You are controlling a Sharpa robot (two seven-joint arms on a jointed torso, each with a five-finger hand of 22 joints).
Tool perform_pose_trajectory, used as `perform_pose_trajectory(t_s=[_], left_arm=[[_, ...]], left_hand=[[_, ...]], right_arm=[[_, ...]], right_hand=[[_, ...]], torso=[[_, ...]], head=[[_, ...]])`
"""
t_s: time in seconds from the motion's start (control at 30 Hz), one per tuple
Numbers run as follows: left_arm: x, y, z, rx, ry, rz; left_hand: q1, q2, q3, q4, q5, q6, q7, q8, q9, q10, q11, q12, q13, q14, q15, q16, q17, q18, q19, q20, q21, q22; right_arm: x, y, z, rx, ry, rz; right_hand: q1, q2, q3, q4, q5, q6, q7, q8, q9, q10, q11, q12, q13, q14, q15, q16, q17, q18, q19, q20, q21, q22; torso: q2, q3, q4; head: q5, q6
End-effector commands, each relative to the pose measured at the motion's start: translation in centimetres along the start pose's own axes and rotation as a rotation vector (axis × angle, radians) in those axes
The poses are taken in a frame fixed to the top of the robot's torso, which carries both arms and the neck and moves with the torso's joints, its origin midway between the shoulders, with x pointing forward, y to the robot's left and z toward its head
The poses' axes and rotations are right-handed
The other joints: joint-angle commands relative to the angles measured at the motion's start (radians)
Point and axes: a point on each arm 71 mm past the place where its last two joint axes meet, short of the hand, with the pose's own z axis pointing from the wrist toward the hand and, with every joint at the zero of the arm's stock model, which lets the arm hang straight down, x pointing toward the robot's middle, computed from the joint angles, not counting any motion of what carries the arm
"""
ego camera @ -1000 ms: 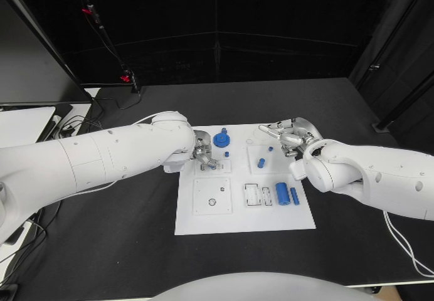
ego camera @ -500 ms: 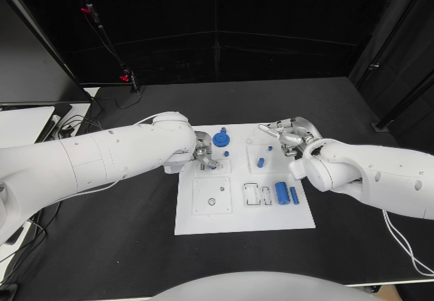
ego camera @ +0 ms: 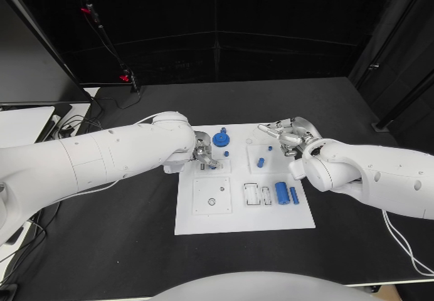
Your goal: Assemble the parts on the task board
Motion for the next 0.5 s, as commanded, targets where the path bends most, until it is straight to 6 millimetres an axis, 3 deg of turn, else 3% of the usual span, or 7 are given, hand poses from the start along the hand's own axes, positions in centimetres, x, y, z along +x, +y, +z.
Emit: perform_pose_trajectory(t_s=[0.03, 0.1, 0.23, 0.5], left_arm=[[0.4, 0.24, 0.14, -0.024, 0.025, 0.013], [0.38, 0.25, 0.14, -0.026, 0.022, 0.011], [0.35, 0.27, 0.15, -0.028, 0.018, 0.009], [0.25, 0.29, 0.15, -0.026, 0.001, -0.001]], left_hand=[[-0.106, -0.026, -0.058, 0.002, -0.089, -0.002, 0.001, -0.015, -0.009, 0.106, 0.008, 0.004, 0.263, 0.105, 0.004, 0.001, 0.263, -0.006, 0.104, 0.001, 0.003, 0.264], [-0.177, -0.039, -0.104, 0.001, -0.126, -0.007, 0.006, -0.019, -0.007, 0.106, 0.012, 0.004, 0.263, 0.105, 0.007, 0.001, 0.263, -0.006, 0.104, 0.003, 0.003, 0.264], [-0.255, -0.04, -0.173, 0.003, -0.214, -0.018, 0.008, -0.018, 0.006, 0.106, 0.014, 0.004, 0.263, 0.105, 0.011, 0.001, 0.263, -0.006, 0.104, 0.007, 0.003, 0.264], [-0.303, -0.031, -0.229, 0.003, -0.245, -0.027, 0.012, -0.017, 0.018, 0.106, 0.018, 0.004, 0.263, 0.105, 0.015, 0.001, 0.263, -0.006, 0.104, 0.011, 0.003, 0.264]], right_arm=[[0.03, 0.14, 0.0, -0.007, -0.002, -0.001], [0.03, 0.14, 0.0, -0.007, -0.002, 0.0], [-0.01, 0.13, -0.01, -0.007, -0.003, -0.001], [-0.04, 0.11, -0.02, -0.006, -0.002, -0.001]], right_hand=[[0.0, 0.007, -0.005, 0.001, 0.006, 0.005, 0.0, 0.005, -0.001, 0.106, 0.006, 0.003, 0.263, 0.104, 0.006, 0.002, 0.263, 0.015, 0.045, 0.005, -0.002, 0.226], [0.0, 0.007, -0.005, 0.001, 0.006, 0.005, 0.0, 0.005, -0.001, 0.106, 0.006, 0.003, 0.263, 0.104, 0.006, 0.002, 0.263, 0.015, 0.045, 0.005, -0.002, 0.226], [0.0, 0.007, -0.005, 0.001, 0.006, 0.005, 0.0, 0.005, -0.001, 0.106, 0.006, 0.003, 0.263, 0.104, 0.006, 0.002, 0.263, 0.015, 0.045, 0.005, -0.002, 0.226], [0.0, 0.008, -0.006, 0.002, 0.007, 0.005, 0.0, 0.006, -0.001, 0.106, 0.006, 0.003, 0.263, 0.104, 0.007, 0.002, 0.263, 0.015, 0.045, 0.005, -0.002, 0.226]], torso=[[0.0, 0.0001, -0.0006], [0.0, 0.0003, 0.0001], [-0.001, 0.0006, -0.0004], [0.0, 0.0004, -0.0002]], head=[[0.0, -0.001], [-0.001, -0.001], [-0.001, -0.001], [-0.002, 0.0]])
